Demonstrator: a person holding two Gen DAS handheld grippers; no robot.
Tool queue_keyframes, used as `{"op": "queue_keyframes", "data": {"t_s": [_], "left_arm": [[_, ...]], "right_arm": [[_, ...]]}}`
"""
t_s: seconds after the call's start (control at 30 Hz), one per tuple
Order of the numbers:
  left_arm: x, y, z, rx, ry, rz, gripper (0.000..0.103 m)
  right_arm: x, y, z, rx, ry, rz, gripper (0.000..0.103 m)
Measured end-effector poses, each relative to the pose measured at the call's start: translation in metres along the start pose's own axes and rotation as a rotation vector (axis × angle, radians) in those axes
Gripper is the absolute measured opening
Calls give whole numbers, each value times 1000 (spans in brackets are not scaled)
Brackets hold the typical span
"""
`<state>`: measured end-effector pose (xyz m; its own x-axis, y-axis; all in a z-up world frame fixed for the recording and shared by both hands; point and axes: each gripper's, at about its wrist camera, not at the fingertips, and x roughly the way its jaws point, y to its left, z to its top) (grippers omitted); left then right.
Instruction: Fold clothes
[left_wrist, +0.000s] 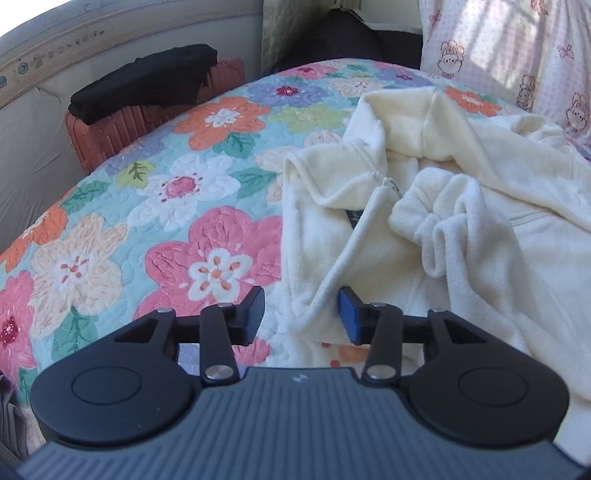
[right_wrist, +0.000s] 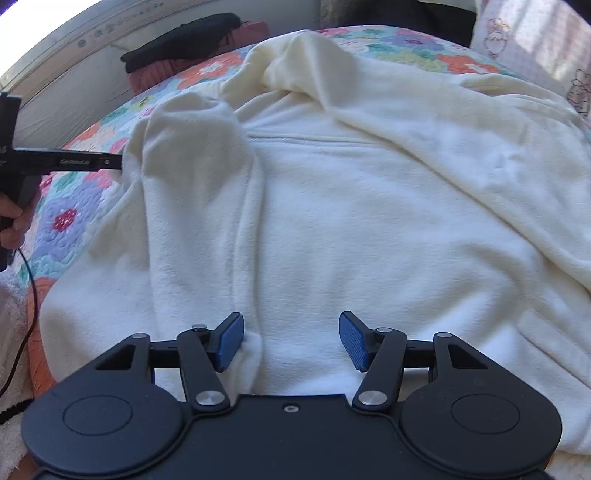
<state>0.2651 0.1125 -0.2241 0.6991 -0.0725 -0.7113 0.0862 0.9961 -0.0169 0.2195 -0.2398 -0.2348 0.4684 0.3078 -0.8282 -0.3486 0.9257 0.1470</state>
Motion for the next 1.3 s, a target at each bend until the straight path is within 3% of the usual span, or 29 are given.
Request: {"op": "queue_keyframes", "data": {"t_s": [0.13, 0.2, 0.3, 0.37, 0.47, 0.6, 0.63, 0.67, 0.7, 0.9, 0.97, 1.03, 1.1, 1.13, 1.17, 1.2, 1.27, 1.3], "left_arm": [[-31, -10, 24, 34, -114, -99, 47], [-40, -32, 39, 129, -150, -151, 50], [-42, -83, 59, 308, -187, -248, 61], [-38, -116, 68, 398, -198, -296, 66], [-28, -165, 72, 487, -209, -378, 69], [-8, -217, 70, 581, -182, -459, 69], [-4, -230, 68, 616, -175, -471, 69], [-4, -239, 65, 645, -173, -471, 69], [-3, -248, 63, 673, -171, -472, 69], [-9, -271, 68, 690, -193, -614, 72], [-7, -280, 77, 667, -200, -657, 72], [-6, -291, 85, 659, -222, -676, 79], [-3, -301, 90, 680, -242, -643, 84], [1, -305, 92, 694, -260, -619, 83], [5, -305, 94, 695, -268, -613, 57], [10, -301, 100, 682, -247, -618, 9], [21, -292, 113, 658, -207, -620, 11], [25, -284, 120, 661, -204, -573, 10]], "right_arm": [[-28, -52, 0, 85, -60, -136, 63], [-41, -89, -1, 214, -95, -155, 63], [-53, -151, -8, 471, -158, -137, 67], [-50, -184, -20, 695, -182, -119, 83], [-39, -208, -35, 847, -236, -58, 83], [-32, -216, -28, 819, -298, -122, 82], [-31, -218, -24, 802, -314, -133, 67], [-31, -224, -17, 775, -305, -104, 26], [-30, -229, -11, 749, -296, -74, 15], [-65, -216, 37, 599, -382, 78, 15], [-79, -205, 51, 571, -413, 180, 15], [-89, -192, 65, 547, -430, 281, 15], [-90, -179, 75, 528, -421, 348, 15], [-89, -174, 76, 522, -408, 376, 15], [-88, -170, 77, 516, -395, 404, 15], [-86, -165, 78, 510, -383, 432, 15], [-81, -164, 74, 510, -355, 455, 16], [-79, -164, 71, 505, -342, 450, 18]]}}
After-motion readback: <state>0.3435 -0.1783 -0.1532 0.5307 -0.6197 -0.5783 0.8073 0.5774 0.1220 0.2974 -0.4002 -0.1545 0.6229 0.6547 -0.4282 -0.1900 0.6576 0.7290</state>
